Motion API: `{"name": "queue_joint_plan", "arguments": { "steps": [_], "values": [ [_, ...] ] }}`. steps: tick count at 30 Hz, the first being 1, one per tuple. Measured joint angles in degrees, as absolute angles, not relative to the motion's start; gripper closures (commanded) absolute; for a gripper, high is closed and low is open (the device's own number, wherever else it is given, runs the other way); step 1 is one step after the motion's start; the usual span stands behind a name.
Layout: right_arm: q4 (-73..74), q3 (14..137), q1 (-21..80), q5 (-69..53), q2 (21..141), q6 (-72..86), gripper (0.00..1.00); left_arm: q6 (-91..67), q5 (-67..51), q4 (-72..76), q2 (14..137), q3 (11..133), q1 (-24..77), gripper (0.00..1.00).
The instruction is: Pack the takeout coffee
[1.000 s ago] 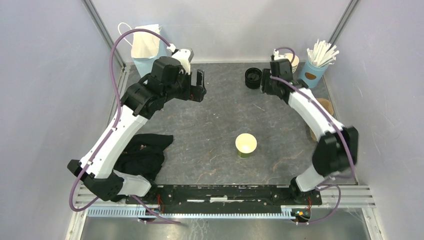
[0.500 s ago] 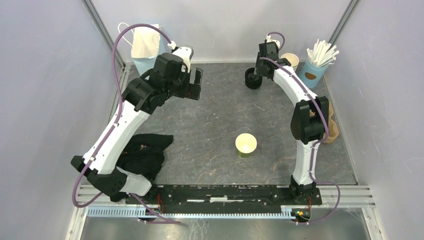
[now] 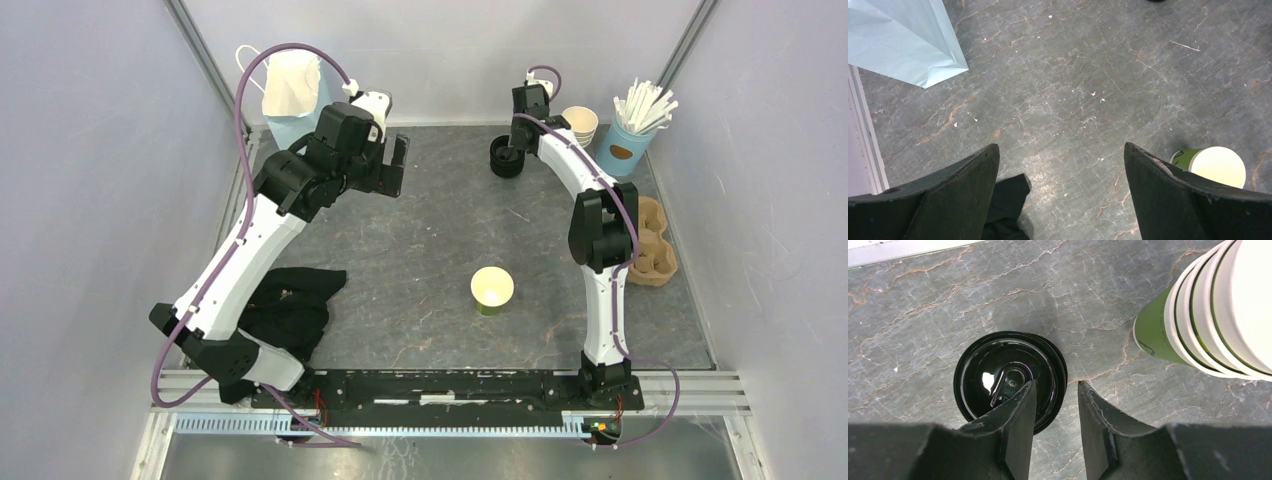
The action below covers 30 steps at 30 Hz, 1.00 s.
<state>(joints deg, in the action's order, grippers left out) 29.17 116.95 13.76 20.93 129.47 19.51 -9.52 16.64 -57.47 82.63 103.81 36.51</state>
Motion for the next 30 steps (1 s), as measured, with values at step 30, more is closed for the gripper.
{"name": "queue_joint_plan", "arguments": {
  "steps": [30],
  "values": [
    [27.22,117.64,13.39,22.37,133.32,15.00,0.74,-9.47,16.60,-57.74,84.44,105.06,36.03,0.00]
  ]
}}
